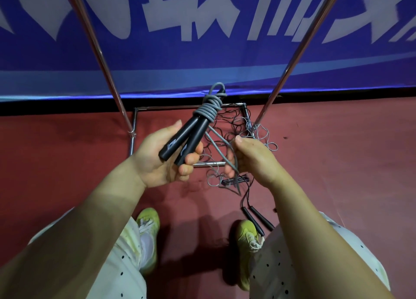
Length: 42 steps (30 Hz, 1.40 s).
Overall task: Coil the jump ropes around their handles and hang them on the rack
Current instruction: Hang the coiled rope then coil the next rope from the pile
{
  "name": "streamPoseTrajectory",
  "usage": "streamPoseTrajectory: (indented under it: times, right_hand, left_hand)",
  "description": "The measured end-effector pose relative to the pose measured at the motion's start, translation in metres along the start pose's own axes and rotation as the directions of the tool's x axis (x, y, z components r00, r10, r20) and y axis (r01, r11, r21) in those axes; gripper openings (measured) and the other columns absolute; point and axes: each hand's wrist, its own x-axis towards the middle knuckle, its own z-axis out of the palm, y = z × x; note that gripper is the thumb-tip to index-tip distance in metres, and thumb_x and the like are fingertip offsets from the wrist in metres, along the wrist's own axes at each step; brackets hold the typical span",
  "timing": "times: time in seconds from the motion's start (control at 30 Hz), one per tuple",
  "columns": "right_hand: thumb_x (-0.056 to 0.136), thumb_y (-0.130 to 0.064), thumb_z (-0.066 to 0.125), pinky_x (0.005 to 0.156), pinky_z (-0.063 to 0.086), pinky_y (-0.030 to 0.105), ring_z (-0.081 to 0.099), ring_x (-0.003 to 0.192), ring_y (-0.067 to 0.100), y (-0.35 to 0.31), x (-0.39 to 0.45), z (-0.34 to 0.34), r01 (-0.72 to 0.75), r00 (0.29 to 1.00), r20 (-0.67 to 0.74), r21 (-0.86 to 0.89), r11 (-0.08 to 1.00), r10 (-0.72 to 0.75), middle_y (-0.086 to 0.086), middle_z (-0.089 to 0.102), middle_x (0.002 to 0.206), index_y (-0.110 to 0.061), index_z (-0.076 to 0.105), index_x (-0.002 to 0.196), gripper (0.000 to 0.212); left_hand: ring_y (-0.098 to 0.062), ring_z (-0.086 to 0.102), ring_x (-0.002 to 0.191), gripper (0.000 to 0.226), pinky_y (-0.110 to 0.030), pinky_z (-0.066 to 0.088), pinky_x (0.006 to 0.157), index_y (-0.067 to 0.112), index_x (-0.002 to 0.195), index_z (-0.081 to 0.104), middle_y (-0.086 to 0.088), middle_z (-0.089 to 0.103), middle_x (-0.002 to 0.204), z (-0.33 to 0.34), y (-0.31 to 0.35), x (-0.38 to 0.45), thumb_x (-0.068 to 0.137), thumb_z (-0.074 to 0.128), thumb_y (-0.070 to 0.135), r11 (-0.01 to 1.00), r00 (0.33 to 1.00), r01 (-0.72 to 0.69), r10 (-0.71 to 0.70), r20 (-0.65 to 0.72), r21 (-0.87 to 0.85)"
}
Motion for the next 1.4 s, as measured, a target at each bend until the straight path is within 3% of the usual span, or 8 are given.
streamPoseTrajectory:
  times: [0.3,0.63,0.73,0.87,1.03,1.17,1.27,1.4]
  right_hand:
    - [0.102,-0.031,0.04,0.044,0.017,0.022,0.022,0.046,0.008,-0.005,0.0,0.009,-0.007,1.0,0.019,-0.08,0.997,0.009,-0.002,0.032,0.056,-0.014,0.067,0.085,0.036]
    - [0.101,-0.043,0.037,0.047,0.034,0.021,0.031,0.047,0.007,-0.017,-0.011,0.021,0.018,1.0,-0.004,-0.269,0.963,-0.02,-0.006,0.031,0.056,-0.014,0.058,0.079,0.042]
    - [0.089,-0.056,0.037,0.05,0.016,0.03,0.021,0.051,0.012,-0.017,-0.01,0.02,-0.011,1.0,-0.016,-0.119,0.993,0.009,-0.002,0.025,0.06,-0.01,0.061,0.084,0.052]
    - [0.085,-0.063,0.035,0.051,0.01,0.032,0.014,0.049,0.013,-0.017,-0.009,0.017,-0.063,0.995,-0.078,-0.026,0.998,0.061,-0.004,0.021,0.054,-0.007,0.064,0.089,0.064]
    - [0.101,-0.047,0.029,0.046,0.038,0.023,0.024,0.044,0.009,-0.019,-0.01,0.019,-0.055,0.99,-0.133,-0.1,0.993,0.042,-0.008,0.025,0.049,-0.012,0.069,0.1,0.054]
    - [0.1,-0.045,0.035,0.056,0.049,0.021,0.028,0.043,0.005,-0.019,-0.007,0.023,-0.059,0.972,-0.235,-0.173,0.983,0.017,-0.012,0.028,0.047,0.014,0.059,0.095,0.064]
    - [0.098,-0.046,0.043,0.048,0.036,0.021,0.027,0.043,0.006,-0.02,-0.006,0.033,-0.033,0.939,-0.343,-0.173,0.984,-0.029,-0.012,0.026,0.046,-0.014,0.06,0.058,0.054]
    - [0.096,-0.041,0.05,0.049,0.029,0.024,0.035,0.045,0.005,-0.02,-0.001,0.039,0.007,0.89,-0.438,-0.268,0.964,-0.128,-0.013,0.04,0.039,-0.017,0.065,0.064,0.042]
  left_hand:
    - [-0.012,0.046,0.04,0.055,-0.021,0.038,0.044,0.009,0.077,0.06,0.0,0.051,0.057,-0.01,0.004,-0.001,0.085,0.034,0.057,1.0,0.992,-0.013,0.015,-0.129,0.013]
    - [-0.011,0.052,0.043,0.052,-0.024,0.04,0.053,0.013,0.077,0.062,0.002,0.06,0.054,-0.005,-0.014,0.026,0.1,0.031,0.049,0.847,0.871,0.055,0.217,-0.44,0.528]
    - [-0.012,0.053,0.044,0.047,-0.021,0.038,0.047,0.014,0.076,0.058,-0.001,0.06,0.058,-0.001,-0.018,0.033,0.102,0.031,0.043,0.765,0.847,0.041,0.314,-0.428,0.642]
    - [-0.019,0.054,0.068,0.037,-0.035,0.043,0.071,0.02,0.079,0.054,0.001,0.058,0.072,0.0,-0.022,0.038,0.1,0.035,0.044,0.567,0.831,0.073,0.421,-0.364,0.821]
    - [-0.017,0.053,0.085,0.026,-0.032,0.041,0.078,0.023,0.105,0.055,0.01,0.054,0.082,0.009,-0.024,0.035,0.097,0.042,0.044,0.436,0.765,0.124,0.53,-0.366,0.891]
    - [-0.015,0.056,0.086,0.016,-0.029,0.04,0.073,0.029,0.1,0.055,0.008,0.058,0.089,0.005,-0.021,0.033,0.092,0.053,0.043,0.429,0.742,0.073,0.58,-0.336,0.9]
    - [-0.014,0.055,0.08,0.025,-0.028,0.039,0.071,0.034,0.095,0.052,0.012,0.05,0.091,0.003,-0.026,0.033,0.079,0.07,0.041,0.35,0.679,0.035,0.679,-0.279,0.936]
    - [-0.018,0.057,0.079,0.035,-0.039,0.052,0.075,0.03,0.099,0.057,0.011,0.047,0.089,0.003,-0.026,0.033,0.071,0.075,0.042,0.256,0.614,-0.026,0.767,-0.187,0.966]
